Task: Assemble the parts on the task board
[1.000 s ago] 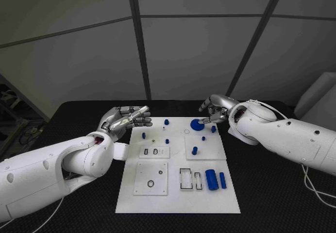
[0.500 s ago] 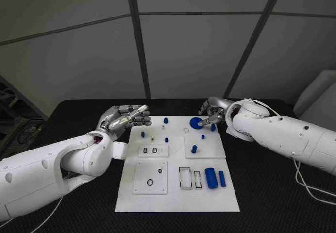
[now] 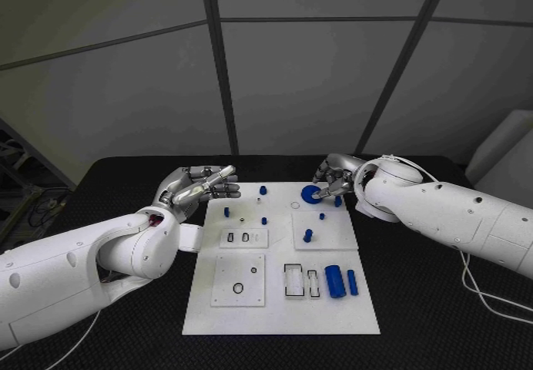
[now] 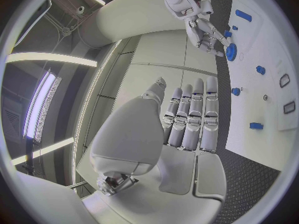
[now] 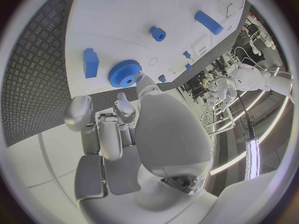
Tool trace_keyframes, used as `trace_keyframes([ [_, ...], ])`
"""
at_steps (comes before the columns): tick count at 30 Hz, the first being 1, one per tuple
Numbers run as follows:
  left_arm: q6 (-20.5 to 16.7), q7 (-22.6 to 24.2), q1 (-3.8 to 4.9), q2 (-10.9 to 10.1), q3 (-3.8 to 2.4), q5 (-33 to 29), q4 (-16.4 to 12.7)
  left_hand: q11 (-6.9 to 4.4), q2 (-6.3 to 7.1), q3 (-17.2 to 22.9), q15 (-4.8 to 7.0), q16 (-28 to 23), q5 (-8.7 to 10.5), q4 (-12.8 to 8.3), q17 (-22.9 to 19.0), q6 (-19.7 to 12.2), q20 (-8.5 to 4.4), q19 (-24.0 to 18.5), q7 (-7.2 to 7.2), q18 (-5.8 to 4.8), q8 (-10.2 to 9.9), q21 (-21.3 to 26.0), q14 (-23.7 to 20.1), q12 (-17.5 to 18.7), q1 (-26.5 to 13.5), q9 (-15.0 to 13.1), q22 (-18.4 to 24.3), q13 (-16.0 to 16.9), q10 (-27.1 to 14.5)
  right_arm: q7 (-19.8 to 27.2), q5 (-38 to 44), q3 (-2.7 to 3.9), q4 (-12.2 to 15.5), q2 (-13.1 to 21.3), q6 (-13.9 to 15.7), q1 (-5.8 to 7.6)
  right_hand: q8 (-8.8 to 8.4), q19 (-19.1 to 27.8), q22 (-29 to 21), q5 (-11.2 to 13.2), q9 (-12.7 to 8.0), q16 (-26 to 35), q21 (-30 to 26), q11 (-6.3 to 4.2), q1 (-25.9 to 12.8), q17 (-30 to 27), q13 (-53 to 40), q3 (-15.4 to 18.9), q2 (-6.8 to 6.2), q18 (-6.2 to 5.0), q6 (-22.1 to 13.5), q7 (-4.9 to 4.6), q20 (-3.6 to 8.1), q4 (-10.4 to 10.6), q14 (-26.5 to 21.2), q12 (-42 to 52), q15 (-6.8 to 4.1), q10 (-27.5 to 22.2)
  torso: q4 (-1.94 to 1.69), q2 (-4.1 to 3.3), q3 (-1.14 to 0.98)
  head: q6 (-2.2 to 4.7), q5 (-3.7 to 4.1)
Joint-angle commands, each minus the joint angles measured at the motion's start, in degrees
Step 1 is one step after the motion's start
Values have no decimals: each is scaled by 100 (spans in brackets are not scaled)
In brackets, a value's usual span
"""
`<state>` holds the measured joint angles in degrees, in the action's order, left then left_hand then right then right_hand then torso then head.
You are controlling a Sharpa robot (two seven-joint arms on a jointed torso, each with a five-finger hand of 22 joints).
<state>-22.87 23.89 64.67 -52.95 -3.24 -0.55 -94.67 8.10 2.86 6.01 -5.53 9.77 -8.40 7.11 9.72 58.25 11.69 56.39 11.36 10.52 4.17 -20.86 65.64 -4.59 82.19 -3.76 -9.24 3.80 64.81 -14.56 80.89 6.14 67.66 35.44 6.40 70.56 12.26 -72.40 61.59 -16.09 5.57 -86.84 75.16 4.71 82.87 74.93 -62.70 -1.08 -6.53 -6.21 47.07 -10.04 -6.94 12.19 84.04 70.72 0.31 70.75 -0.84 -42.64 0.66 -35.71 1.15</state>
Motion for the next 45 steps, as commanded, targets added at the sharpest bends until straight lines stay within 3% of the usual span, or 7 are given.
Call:
trace_keyframes([
  [1, 79, -17, 10, 10, -5, 55, 1, 29, -13, 19, -13, -7, 18, -11, 5, -5, -10, 33, 35, -16, -35, -25, -25, 18, -6, 7, 4, -2, 4, 17, -22, 3, -33, -37, -197, 10, 37, -34, 10, -21, 9, -24, 25, 10, 37, 746, -26, 1, 32, 57, 43, 31, 11, 31, 438, 45, 26, 50, 4, -3, -1, -10, 6],
  [23, 86, -42, 10, 13, -5, 84, 9, 30, -14, 20, -13, -10, 19, -12, 7, -6, -9, 33, 35, -16, -36, -24, -26, 20, -7, 7, 5, -1, 4, 1, 28, 0, -171, -145, -402, 6, 128, -62, 80, -97, 12, -60, 67, -8, 196, 832, -200, -83, 161, 69, 135, 44, 26, -46, 454, 175, 11, 130, 2, -3, -3, -62, 13],
  [27, 89, -50, 10, 13, -5, 84, 12, 30, -16, 22, -14, -14, 19, -14, 9, -6, -9, 33, 35, -16, -36, -23, -27, 22, -9, 7, 6, -1, 4, 3, 73, -1, -175, -135, -407, 6, 159, -81, 125, 77, 3, -78, 95, -8, 389, 874, -282, -247, 253, 77, 183, 37, 32, -164, 462, 227, 8, 164, 1, -3, -4, -68, 17],
  [33, 89, -58, 10, 14, -5, 84, 19, 30, -16, 22, -14, -14, 19, -14, 9, -6, -9, 33, 35, -16, -36, -23, -27, 22, -9, 7, 6, -1, 4, 30, 101, -1, -155, -121, -374, 6, 197, -109, 194, -27, -9, -96, 138, -14, 522, 917, -405, -477, 311, 88, 326, 38, 33, -264, 469, 306, 6, 234, 3, 0, -4, -68, 21],
  [40, 92, -64, 10, 13, -5, 84, 19, 30, -16, 22, -14, -14, 19, -14, 9, -6, -9, 33, 35, -16, -36, -23, -27, 22, -9, 7, 6, -1, 4, 81, 125, -1, -81, -106, -180, 5, 224, -145, 270, -42, -21, -110, 185, -43, 519, 951, -508, -680, 313, 100, 522, 76, 48, -294, 476, 378, -15, 305, 2, -1, -3, -65, 25],
  [45, 97, -68, 10, 12, -5, 84, 16, 30, -16, 22, -14, -14, 19, -14, 9, -6, -9, 33, 35, -16, -36, -23, -27, 22, -9, 7, 6, -1, 4, 170, 333, -1, 88, -75, 315, 4, 209, -230, 410, -34, -42, -128, 263, -72, 424, 996, -669, -787, 254, 126, 642, 109, 67, -280, 486, 498, -39, 434, 2, 0, -3, -48, 18],
])
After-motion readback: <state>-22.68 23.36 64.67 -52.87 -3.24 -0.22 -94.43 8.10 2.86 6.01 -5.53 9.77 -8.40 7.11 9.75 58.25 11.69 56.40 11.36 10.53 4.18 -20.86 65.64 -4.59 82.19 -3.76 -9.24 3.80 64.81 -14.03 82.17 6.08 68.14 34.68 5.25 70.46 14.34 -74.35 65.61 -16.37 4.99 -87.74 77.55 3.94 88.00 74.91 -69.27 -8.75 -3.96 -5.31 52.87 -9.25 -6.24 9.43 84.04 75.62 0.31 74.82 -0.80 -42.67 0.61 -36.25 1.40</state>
